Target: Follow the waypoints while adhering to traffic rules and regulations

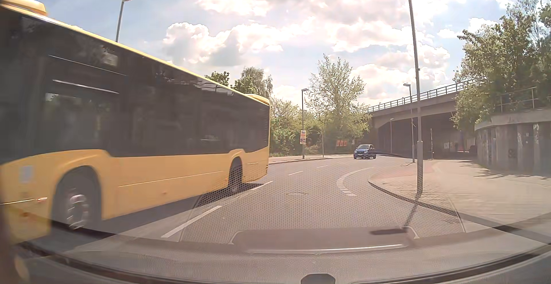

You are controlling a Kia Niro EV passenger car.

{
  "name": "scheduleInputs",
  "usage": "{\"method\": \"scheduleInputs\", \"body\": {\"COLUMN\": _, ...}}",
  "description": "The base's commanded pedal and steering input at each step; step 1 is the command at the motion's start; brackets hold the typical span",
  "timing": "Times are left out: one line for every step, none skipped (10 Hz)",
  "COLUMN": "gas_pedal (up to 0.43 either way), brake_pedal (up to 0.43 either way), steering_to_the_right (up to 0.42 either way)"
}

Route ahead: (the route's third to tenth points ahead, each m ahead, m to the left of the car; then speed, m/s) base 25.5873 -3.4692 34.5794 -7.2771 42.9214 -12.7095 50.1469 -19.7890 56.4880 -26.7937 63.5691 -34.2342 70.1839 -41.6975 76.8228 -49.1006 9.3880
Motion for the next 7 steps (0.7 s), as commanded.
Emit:
{"method": "scheduleInputs", "body": {"gas_pedal": 0.079, "brake_pedal": 0.018, "steering_to_the_right": 0.032}}
{"method": "scheduleInputs", "body": {"gas_pedal": 0.079, "brake_pedal": 0.018, "steering_to_the_right": 0.039}}
{"method": "scheduleInputs", "body": {"gas_pedal": 0.079, "brake_pedal": 0.018, "steering_to_the_right": 0.045}}
{"method": "scheduleInputs", "body": {"gas_pedal": 0.079, "brake_pedal": 0.018, "steering_to_the_right": 0.053}}
{"method": "scheduleInputs", "body": {"gas_pedal": 0.079, "brake_pedal": 0.018, "steering_to_the_right": 0.057}}
{"method": "scheduleInputs", "body": {"gas_pedal": 0.079, "brake_pedal": 0.018, "steering_to_the_right": 0.059}}
{"method": "scheduleInputs", "body": {"gas_pedal": 0.087, "brake_pedal": 0.018, "steering_to_the_right": 0.061}}
